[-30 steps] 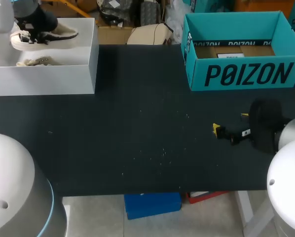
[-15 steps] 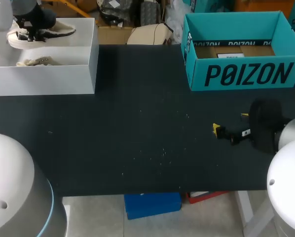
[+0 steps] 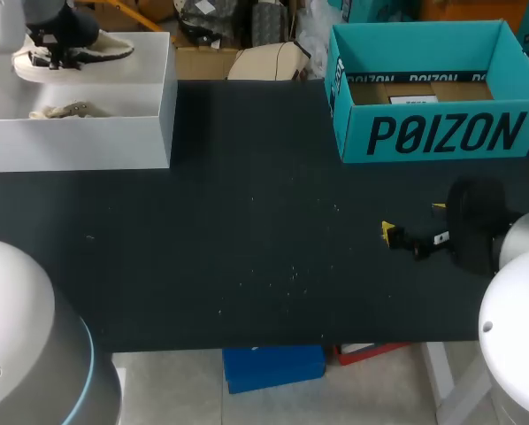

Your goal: Take the shoe out of the shoebox, open the shoe tongue, remove and reinsert the insole, then place the shoe into the shoebox

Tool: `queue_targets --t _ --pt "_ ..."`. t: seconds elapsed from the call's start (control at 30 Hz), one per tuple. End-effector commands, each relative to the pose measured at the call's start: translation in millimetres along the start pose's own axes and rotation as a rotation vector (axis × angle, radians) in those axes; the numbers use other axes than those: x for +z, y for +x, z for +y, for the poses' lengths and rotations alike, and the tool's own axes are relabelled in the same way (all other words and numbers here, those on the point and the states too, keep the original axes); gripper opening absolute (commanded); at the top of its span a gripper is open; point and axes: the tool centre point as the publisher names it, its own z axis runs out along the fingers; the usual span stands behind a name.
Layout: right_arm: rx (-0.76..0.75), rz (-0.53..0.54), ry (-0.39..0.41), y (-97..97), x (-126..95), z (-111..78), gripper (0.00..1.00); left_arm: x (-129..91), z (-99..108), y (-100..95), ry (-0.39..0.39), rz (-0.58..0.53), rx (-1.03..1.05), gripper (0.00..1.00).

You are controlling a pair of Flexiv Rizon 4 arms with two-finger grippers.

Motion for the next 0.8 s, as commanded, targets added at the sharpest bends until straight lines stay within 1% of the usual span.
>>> queue_targets --t 0.03,0.3,0.47,0.63,0.7,0.8 --pt "0.001 -0.002 -0.001 1.2 1 -0.8 1.00 14 15 -26.9 0.008 0.024 0.000 0.00" --pt "0.001 -0.002 -0.001 1.2 1 -0.8 1.00 39 35 -58.8 0.015 0.033 0.012 0.00" --pt "0.001 -0.002 -0.001 1.2 1 -0.8 1.00 49 40 -72.9 0.029 0.044 0.029 0.00" --pt "0.001 -0.002 -0.001 1.2 1 -0.8 1.00 54 45 -73.4 0.036 0.051 0.041 0.00" --pt "0.001 -0.002 -0.001 1.2 1 -0.8 1.00 52 52 -71.0 0.038 0.051 0.046 0.00" --pt "0.001 -0.002 -0.001 1.2 1 -0.8 1.00 50 54 -69.9 0.050 0.056 0.051 0.00"
